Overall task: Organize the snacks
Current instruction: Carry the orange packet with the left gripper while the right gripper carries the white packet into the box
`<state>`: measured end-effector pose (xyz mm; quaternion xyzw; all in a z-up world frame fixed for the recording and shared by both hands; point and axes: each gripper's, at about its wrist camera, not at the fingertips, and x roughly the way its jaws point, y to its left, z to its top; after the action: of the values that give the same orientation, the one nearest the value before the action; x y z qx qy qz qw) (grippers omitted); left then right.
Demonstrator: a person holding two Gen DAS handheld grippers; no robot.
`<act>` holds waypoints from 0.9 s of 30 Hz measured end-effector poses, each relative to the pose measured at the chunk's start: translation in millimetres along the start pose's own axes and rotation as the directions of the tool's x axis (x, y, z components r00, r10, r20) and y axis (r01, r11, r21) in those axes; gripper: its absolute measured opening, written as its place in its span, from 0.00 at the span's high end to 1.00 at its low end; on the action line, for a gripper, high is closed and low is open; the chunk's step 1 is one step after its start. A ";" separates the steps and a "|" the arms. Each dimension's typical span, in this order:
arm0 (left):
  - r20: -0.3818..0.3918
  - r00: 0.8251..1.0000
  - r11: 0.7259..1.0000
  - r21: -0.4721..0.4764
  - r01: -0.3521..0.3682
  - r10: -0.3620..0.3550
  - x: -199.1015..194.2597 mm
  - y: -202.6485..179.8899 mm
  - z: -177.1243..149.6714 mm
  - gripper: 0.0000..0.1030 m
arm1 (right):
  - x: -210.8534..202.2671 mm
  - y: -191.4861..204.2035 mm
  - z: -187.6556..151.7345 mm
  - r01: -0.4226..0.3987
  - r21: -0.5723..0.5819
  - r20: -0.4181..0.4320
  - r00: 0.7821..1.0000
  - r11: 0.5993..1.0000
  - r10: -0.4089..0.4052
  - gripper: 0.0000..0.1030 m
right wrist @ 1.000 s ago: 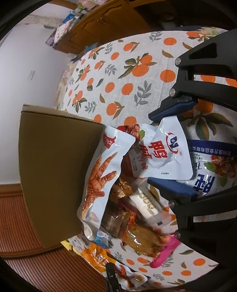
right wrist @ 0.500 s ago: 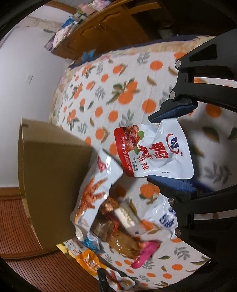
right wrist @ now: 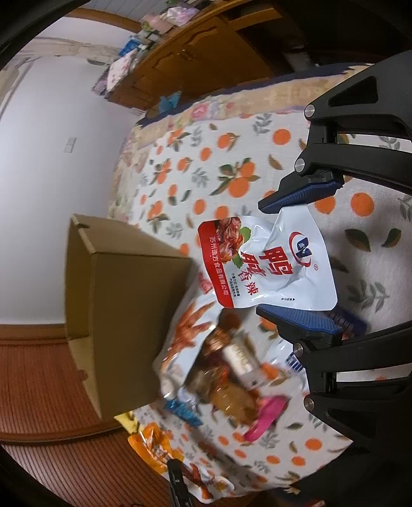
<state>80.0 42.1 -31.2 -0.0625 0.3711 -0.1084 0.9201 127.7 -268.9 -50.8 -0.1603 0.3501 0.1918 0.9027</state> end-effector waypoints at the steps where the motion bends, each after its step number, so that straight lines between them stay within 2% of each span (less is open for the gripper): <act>1: 0.009 1.000 1.000 0.008 0.000 0.000 -2.7 -1.9 4.2 0.87 | -2.4 1.5 2.6 -0.001 -0.003 0.008 1.000 1.000 0.001 0.42; 16: 0.101 0.995 0.997 0.080 -0.003 -0.005 -12.6 -16.9 74.3 0.87 | -28.9 19.1 67.5 -0.008 -0.055 0.140 0.990 0.998 0.015 0.42; 27: 0.138 0.990 0.992 0.122 -0.022 0.005 -2.2 -22.7 132.1 0.87 | -15.9 25.4 120.9 -0.028 -0.072 0.183 0.982 0.997 0.041 0.42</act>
<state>167.0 25.2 69.3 -0.0103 0.2997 -0.1202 0.9464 174.3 -199.2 41.3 -0.1670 0.2610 0.2335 0.9217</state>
